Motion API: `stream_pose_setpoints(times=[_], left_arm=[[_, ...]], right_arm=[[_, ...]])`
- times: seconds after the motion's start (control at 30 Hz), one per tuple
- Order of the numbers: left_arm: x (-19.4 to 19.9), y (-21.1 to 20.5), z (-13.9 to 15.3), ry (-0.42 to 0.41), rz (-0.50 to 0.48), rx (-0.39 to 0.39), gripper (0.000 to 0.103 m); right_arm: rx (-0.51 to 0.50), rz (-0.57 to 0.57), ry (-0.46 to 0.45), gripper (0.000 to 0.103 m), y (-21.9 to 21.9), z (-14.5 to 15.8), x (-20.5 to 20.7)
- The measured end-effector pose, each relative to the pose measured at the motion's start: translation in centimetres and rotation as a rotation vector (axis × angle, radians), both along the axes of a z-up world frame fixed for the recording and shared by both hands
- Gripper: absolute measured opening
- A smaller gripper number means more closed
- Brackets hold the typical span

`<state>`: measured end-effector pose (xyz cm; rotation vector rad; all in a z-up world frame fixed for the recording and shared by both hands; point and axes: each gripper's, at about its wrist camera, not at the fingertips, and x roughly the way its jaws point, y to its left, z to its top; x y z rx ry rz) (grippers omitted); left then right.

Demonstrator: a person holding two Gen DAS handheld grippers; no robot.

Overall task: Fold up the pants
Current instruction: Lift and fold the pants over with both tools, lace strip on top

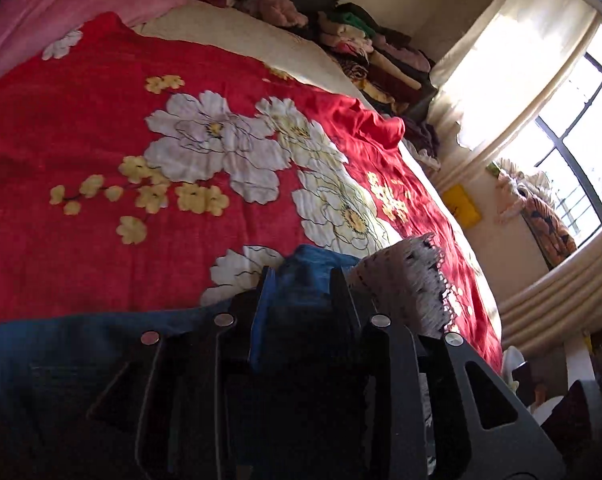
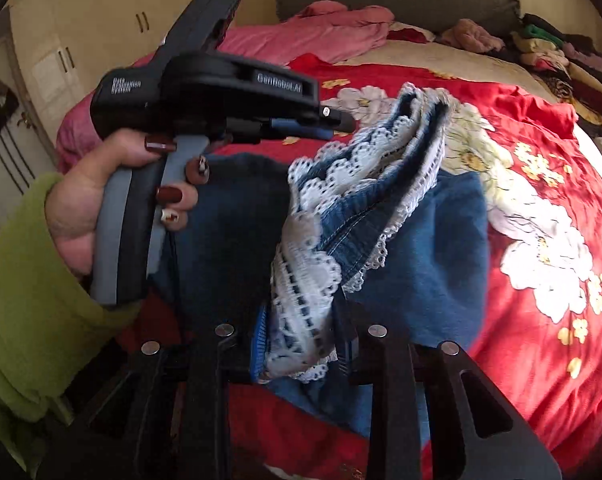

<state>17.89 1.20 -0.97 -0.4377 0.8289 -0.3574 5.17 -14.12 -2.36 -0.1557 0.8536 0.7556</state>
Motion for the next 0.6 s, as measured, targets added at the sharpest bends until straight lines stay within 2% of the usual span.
stream_pose_setpoints(times=[0.07,0.13,0.2,0.33,0.47,0.53,0.6], left_arm=[[-1.0,1.5,0.6,-0.010,0.025,-0.010,0.031],[-1.8,2.4,0.9,-0.014,0.035,-0.011,0.036],[-2.3,2.7,0.9,-0.007,0.033,0.002,0.040],[-2.4,2.1,-0.3,0.024,0.003,-0.005,0.046],[-1.7,0.7,-1.7,0.063,-0.038,-0.007,0.047],[-0.9,-0.4,-2.3,0.085,-0.052,0.017,0.057],[-0.1,-1.4,-2.8,0.100,-0.068,0.036,0.060]], right_arm=[[-0.006,0.064,-0.002,0.029,1.6,-0.4,-1.2],[0.002,0.120,-0.015,0.042,2.4,-0.2,-2.3],[0.020,0.141,-0.029,0.047,2.4,0.3,-3.1],[0.062,0.085,-0.059,0.049,-0.1,1.6,-3.1],[0.000,-0.009,-0.099,0.049,-2.5,1.8,-2.8],[-0.027,-0.021,-0.087,0.048,-3.2,1.3,-2.7],[-0.040,-0.009,-0.078,0.048,-3.0,0.9,-2.9]])
